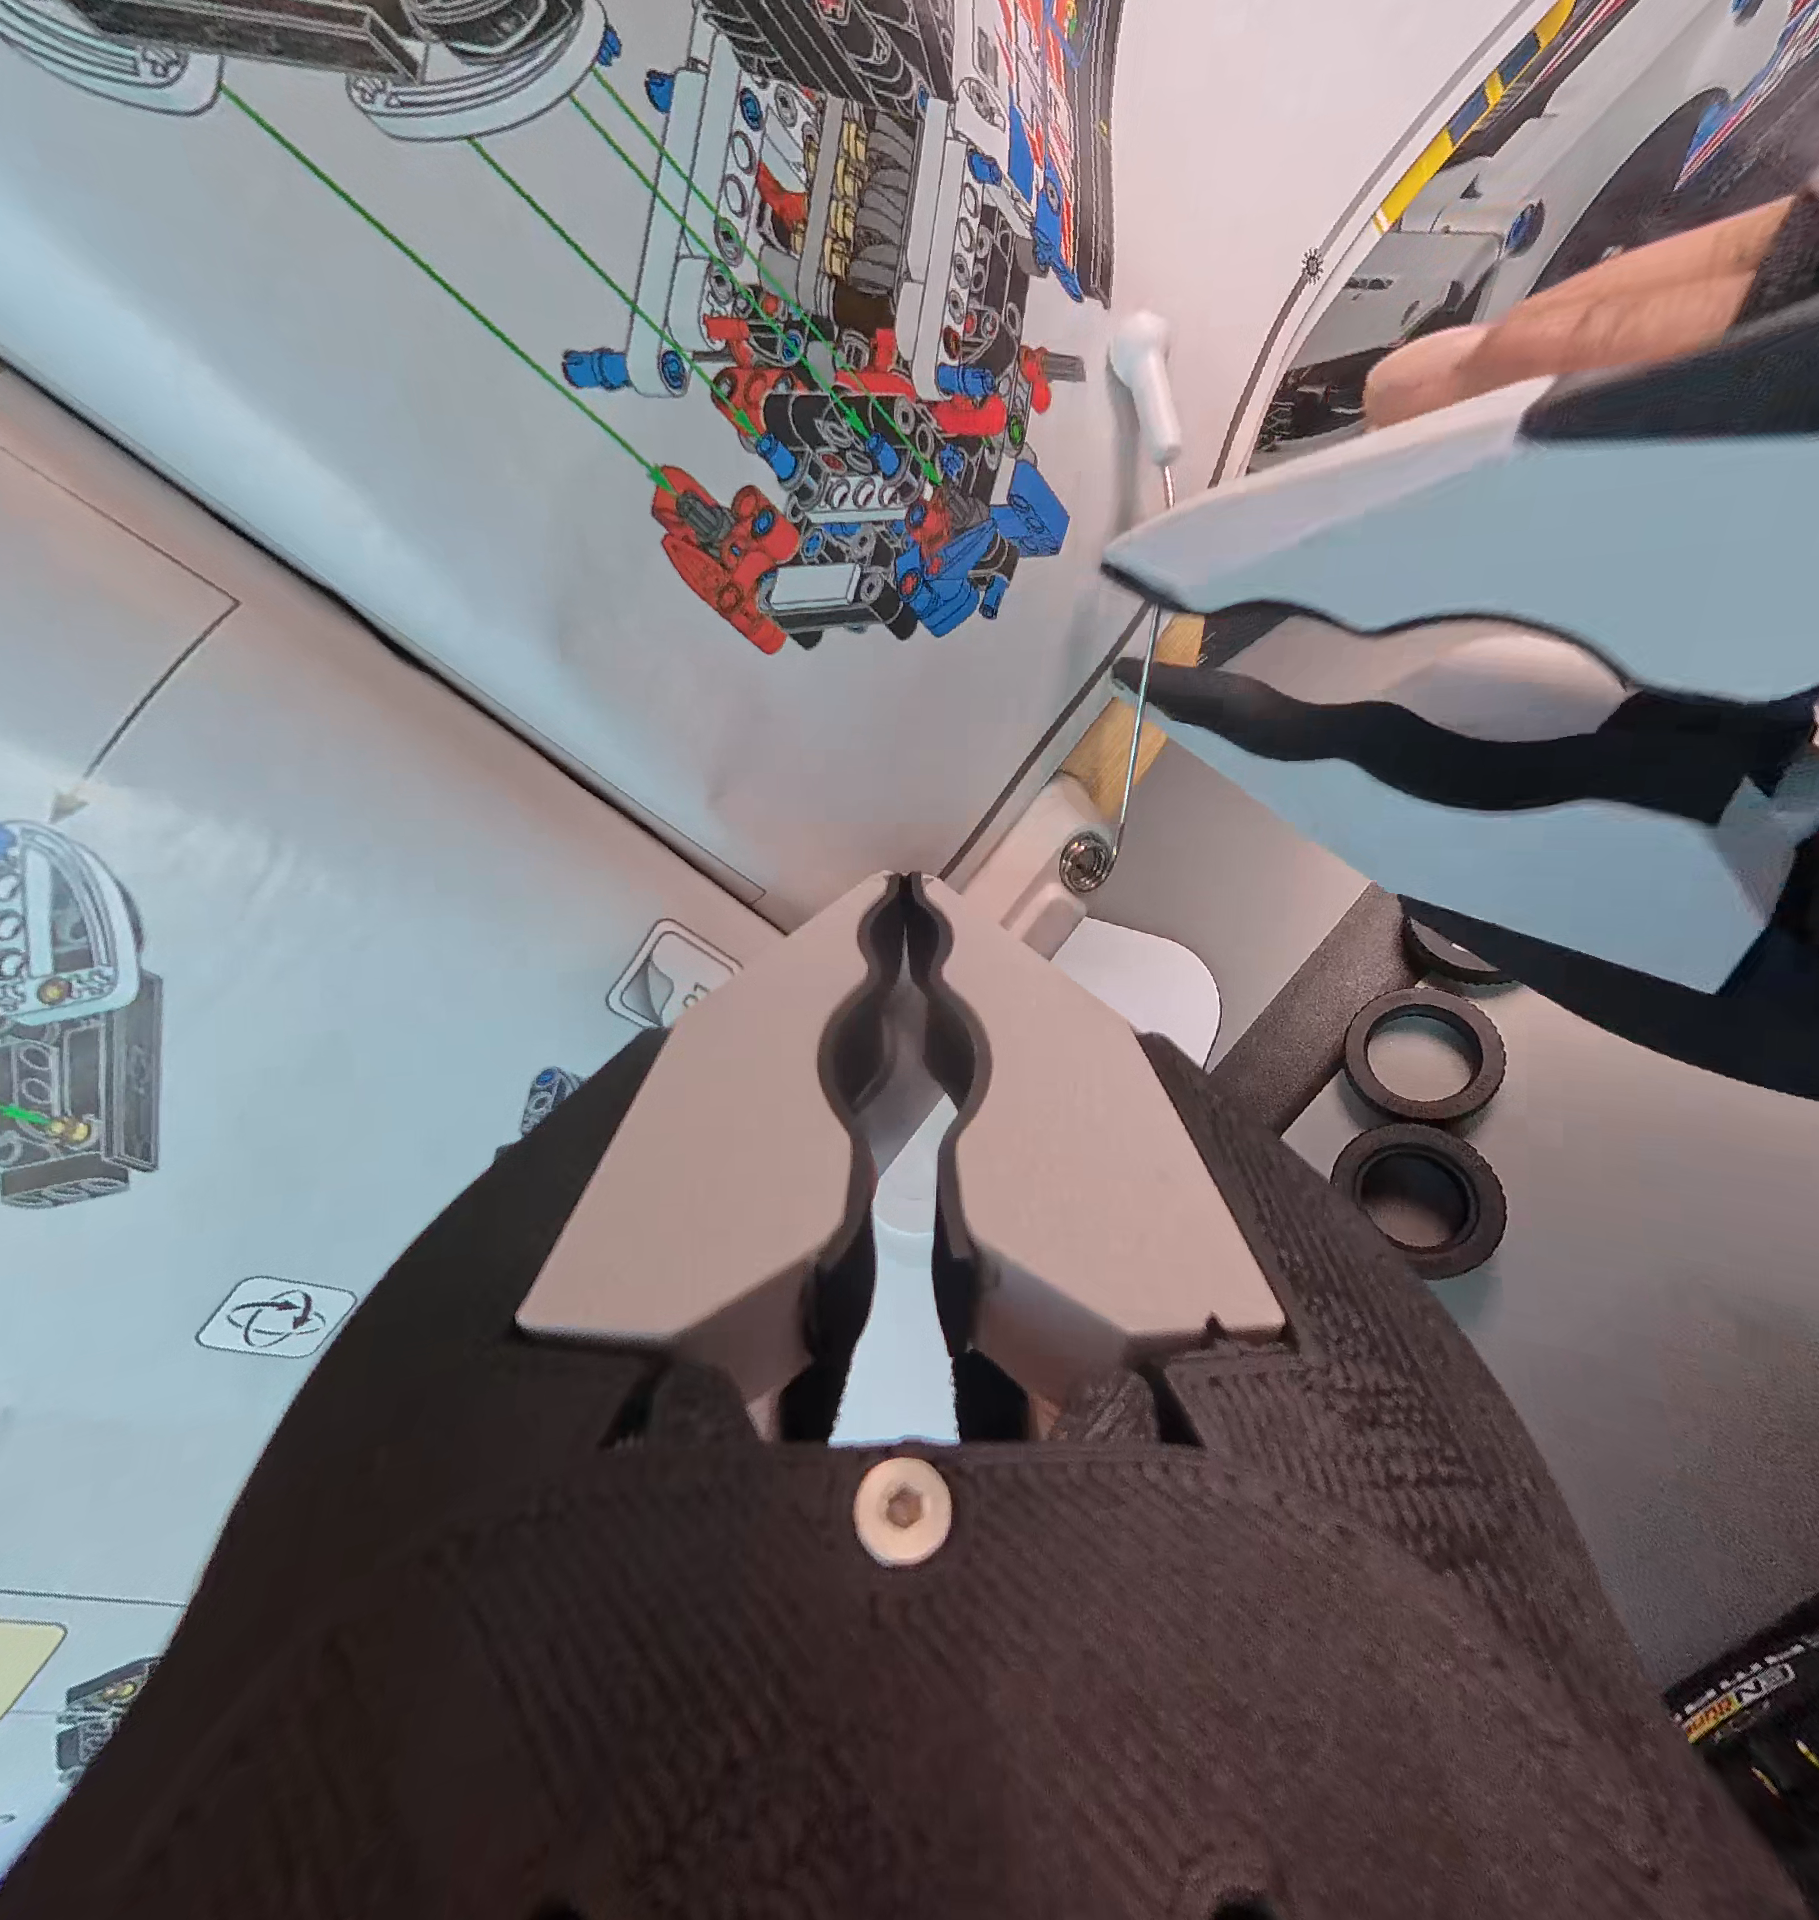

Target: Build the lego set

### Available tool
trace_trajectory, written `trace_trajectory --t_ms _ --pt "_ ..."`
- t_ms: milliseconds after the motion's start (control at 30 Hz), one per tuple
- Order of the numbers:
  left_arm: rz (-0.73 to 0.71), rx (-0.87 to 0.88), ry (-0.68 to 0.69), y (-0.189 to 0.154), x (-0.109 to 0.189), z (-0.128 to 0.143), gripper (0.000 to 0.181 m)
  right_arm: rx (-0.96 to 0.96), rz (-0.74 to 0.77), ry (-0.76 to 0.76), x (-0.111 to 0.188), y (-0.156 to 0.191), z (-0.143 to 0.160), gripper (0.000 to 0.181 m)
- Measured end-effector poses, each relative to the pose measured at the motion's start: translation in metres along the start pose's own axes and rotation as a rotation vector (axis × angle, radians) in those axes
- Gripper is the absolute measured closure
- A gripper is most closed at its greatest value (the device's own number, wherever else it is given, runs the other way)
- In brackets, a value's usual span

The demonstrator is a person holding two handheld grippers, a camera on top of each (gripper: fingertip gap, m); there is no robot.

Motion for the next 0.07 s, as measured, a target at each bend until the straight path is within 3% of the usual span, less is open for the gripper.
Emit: trace_trajectory --t_ms 33,67 --pt "0.001 0.001 -0.001 0.0001 -0.0002 0.0 0.181 -0.181 -0.016 -0.065 0.0044 -0.0021 0.0036 0.161" --pt "0.001 0.002 -0.003 0.0003 -0.0004 0.0001 0.181 -0.382 -0.056 -0.119 0.0074 -0.0035 0.0087 0.157"
Point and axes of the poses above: each gripper's, where its closed fingertips meet, x back along the fingers, z out of its underside, y = z × x across the jaws, the point moved 8 cm from there along x, back along the fingers, and after that the axes turned 13 degrees about -z, right-handed, at the moved point
